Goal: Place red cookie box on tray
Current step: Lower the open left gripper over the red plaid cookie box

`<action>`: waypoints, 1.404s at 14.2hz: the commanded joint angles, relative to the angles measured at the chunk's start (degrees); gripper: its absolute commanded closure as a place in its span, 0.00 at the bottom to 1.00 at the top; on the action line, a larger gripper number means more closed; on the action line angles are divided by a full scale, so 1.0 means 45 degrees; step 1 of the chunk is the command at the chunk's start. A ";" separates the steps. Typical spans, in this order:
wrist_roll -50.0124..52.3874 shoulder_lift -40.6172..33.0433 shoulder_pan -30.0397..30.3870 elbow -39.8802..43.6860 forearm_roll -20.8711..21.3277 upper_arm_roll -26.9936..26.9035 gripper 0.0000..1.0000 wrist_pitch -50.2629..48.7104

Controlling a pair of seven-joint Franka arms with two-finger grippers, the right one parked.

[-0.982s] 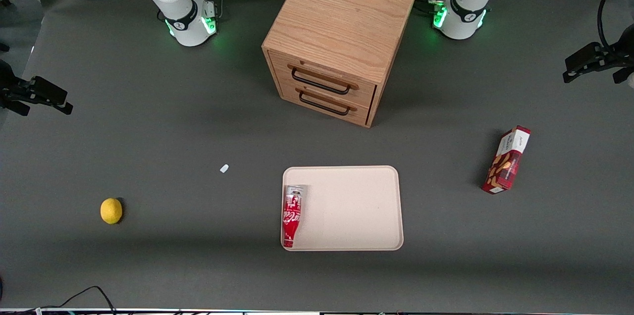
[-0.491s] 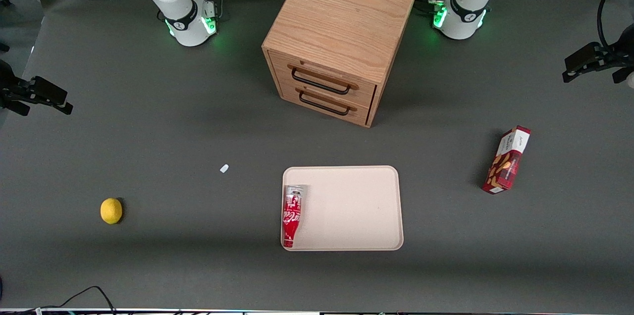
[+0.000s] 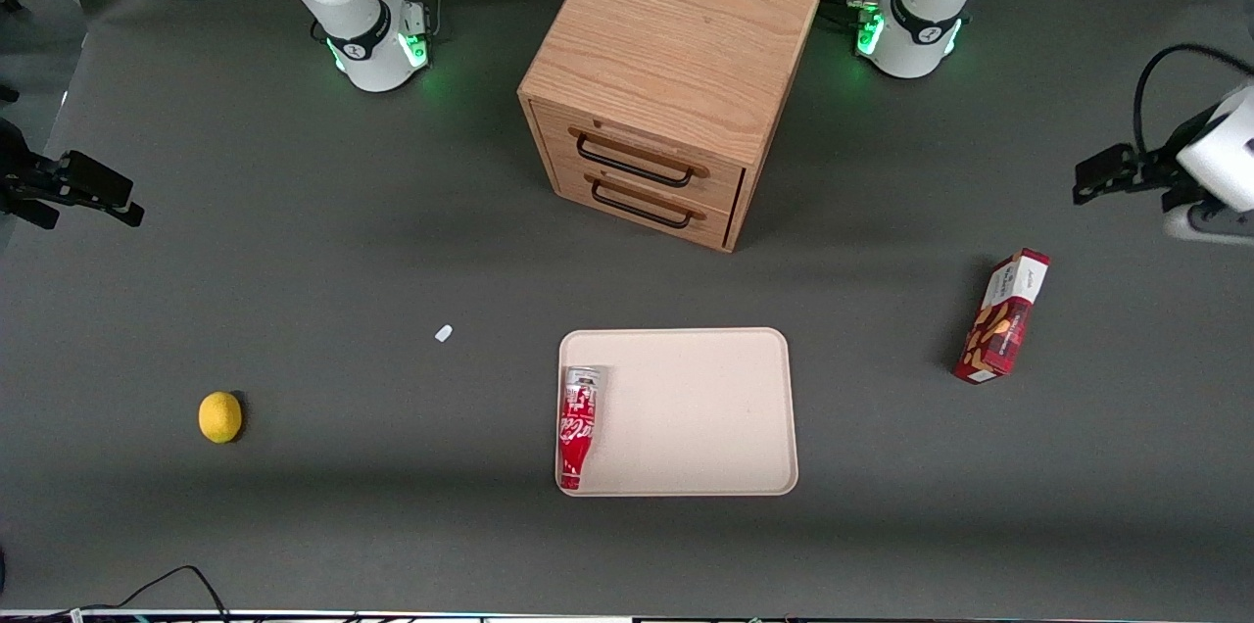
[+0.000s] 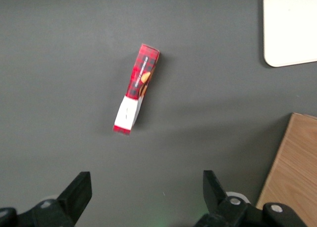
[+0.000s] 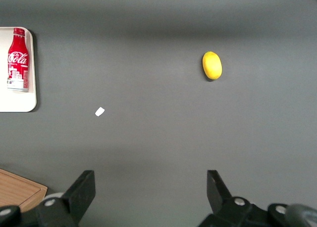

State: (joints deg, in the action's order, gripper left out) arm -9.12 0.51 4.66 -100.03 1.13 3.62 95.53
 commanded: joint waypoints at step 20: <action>-0.4008 0.3911 -0.0508 -0.6228 0.0805 -0.1174 0.15 1.2130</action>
State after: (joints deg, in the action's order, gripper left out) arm -27.31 18.02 3.79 -128.47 4.90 -0.25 149.86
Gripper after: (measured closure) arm 0.031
